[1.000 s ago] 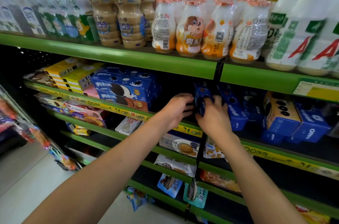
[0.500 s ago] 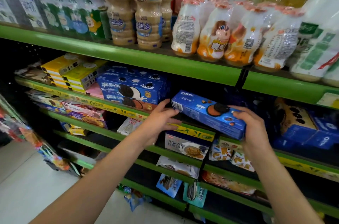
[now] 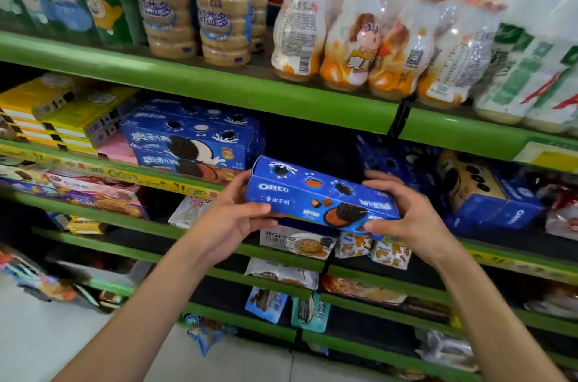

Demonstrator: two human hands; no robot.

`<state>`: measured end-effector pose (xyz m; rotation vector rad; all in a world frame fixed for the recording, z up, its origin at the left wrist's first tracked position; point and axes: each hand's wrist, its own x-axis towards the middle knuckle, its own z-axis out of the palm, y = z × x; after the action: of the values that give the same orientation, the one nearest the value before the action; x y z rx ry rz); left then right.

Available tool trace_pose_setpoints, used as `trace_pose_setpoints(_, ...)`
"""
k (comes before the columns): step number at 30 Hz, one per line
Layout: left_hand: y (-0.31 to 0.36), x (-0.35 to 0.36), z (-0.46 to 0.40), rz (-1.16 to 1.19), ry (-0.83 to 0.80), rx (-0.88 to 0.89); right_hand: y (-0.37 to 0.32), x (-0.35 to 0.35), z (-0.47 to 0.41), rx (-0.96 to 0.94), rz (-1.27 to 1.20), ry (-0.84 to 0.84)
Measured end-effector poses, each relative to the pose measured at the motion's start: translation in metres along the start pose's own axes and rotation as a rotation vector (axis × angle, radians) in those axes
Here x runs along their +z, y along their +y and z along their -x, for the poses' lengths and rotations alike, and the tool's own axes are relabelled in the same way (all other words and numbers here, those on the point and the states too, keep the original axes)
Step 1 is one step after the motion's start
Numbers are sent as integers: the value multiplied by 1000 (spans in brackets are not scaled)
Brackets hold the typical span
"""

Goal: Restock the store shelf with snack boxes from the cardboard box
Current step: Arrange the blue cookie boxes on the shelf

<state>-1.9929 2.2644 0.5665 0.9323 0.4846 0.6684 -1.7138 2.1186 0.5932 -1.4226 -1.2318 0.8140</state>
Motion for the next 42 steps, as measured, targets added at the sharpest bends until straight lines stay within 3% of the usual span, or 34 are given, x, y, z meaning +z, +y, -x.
trace_pose_setpoints(5, -2, -7, 19, 125, -89, -25, -6, 0, -4, -127, 407, 15)
trace_pose_setpoints(8, -5, -1, 27, 12, 73, 16, -6, 8, -10, -289, 471, -19)
trace_pose_setpoints(10, -7, 3, 33, -78, 165, 96, -6, 17, -15, -324, 456, 57)
trace_pose_setpoints(14, -8, 17, 50, -209, 235, 322, -5, 36, -14, -106, -16, 224)
trace_pose_setpoints(19, -12, 50, 76, -484, 404, 450, -5, 48, -5, 243, -852, -103)
trace_pose_setpoints(22, -34, 71, 91, -597, 460, 426, -8, 53, 5, 346, -912, -197)
trace_pose_setpoints(26, -75, 104, 109, -721, 423, 331, -3, 68, 35, 362, -754, -359)
trace_pose_setpoints(31, -91, 125, 121, -393, 715, 336, -1, 50, 50, 258, -411, -732)
trace_pose_setpoints(34, -77, 130, 122, -153, 744, 295, -7, 35, 33, 205, -231, -889)
trace_pose_setpoints(37, -64, 128, 123, -6, 736, 329, -16, 20, 10, 200, -167, -900)
trace_pose_setpoints(42, -63, 109, 111, 170, 772, 502, -10, 1, -12, 195, -204, -725)
